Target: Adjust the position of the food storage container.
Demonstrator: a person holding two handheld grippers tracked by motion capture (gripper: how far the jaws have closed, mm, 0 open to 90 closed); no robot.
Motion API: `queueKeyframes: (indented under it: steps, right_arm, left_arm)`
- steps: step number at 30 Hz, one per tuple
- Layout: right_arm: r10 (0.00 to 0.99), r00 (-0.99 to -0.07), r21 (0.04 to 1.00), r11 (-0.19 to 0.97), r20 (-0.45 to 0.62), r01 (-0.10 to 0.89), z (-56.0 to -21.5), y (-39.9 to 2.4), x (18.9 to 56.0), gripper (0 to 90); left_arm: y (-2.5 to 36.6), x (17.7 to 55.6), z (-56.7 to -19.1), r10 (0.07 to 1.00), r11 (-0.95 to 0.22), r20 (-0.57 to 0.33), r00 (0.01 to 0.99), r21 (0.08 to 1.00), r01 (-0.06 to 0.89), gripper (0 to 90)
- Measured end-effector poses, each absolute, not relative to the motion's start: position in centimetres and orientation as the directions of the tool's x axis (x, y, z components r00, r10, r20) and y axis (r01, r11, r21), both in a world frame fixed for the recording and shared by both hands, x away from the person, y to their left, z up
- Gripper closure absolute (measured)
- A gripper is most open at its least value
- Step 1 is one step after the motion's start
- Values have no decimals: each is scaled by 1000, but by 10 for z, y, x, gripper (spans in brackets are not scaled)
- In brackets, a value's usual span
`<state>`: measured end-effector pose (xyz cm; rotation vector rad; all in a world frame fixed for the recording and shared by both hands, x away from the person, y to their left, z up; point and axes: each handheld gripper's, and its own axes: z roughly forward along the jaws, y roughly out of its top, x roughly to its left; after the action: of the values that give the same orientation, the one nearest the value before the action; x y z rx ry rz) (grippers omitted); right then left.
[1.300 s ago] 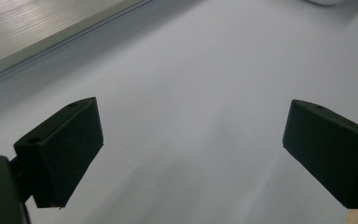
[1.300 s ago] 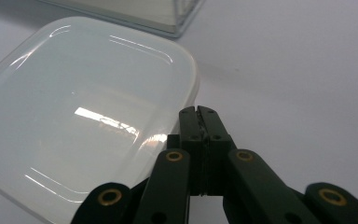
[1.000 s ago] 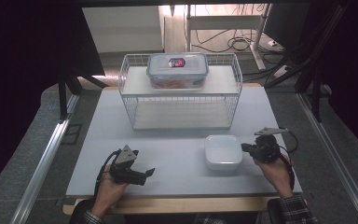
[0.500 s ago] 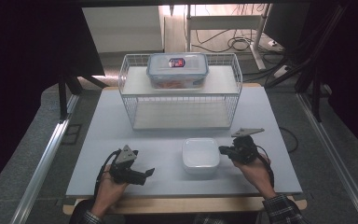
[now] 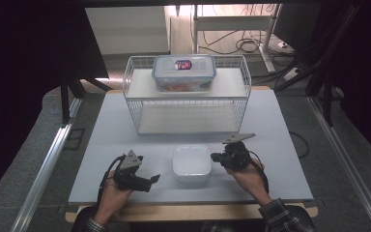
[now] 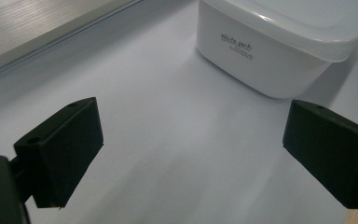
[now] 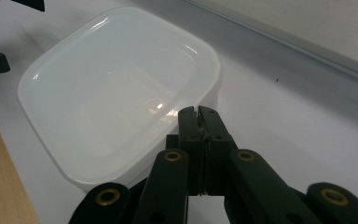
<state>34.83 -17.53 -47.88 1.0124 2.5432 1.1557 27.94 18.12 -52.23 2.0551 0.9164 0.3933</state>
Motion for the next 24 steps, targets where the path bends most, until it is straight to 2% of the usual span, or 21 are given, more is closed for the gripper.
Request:
queueKeyframes:
  steps: [2,5,10,18,24]
  right_arm:
    - [646,-759,729,479,85,489,-476,-176,346,853]
    - [657,-752,752,472,48,460,-471,-182,341,763]
    - [663,-749,773,473,3,422,-471,-193,335,494]
    - [649,-760,794,463,-1,394,-471,-208,332,229]
    - [618,-785,790,465,34,401,-478,-210,329,110]
  left_arm:
    - [181,280,-522,726,-383,-60,685,792,475,47]
    - [180,279,-522,726,-382,-68,684,787,484,49]
    - [179,279,-521,728,-389,-61,683,784,484,46]
    - [179,279,-522,729,-414,-28,684,778,473,43]
    - [180,279,-523,731,-414,-26,682,777,473,39]
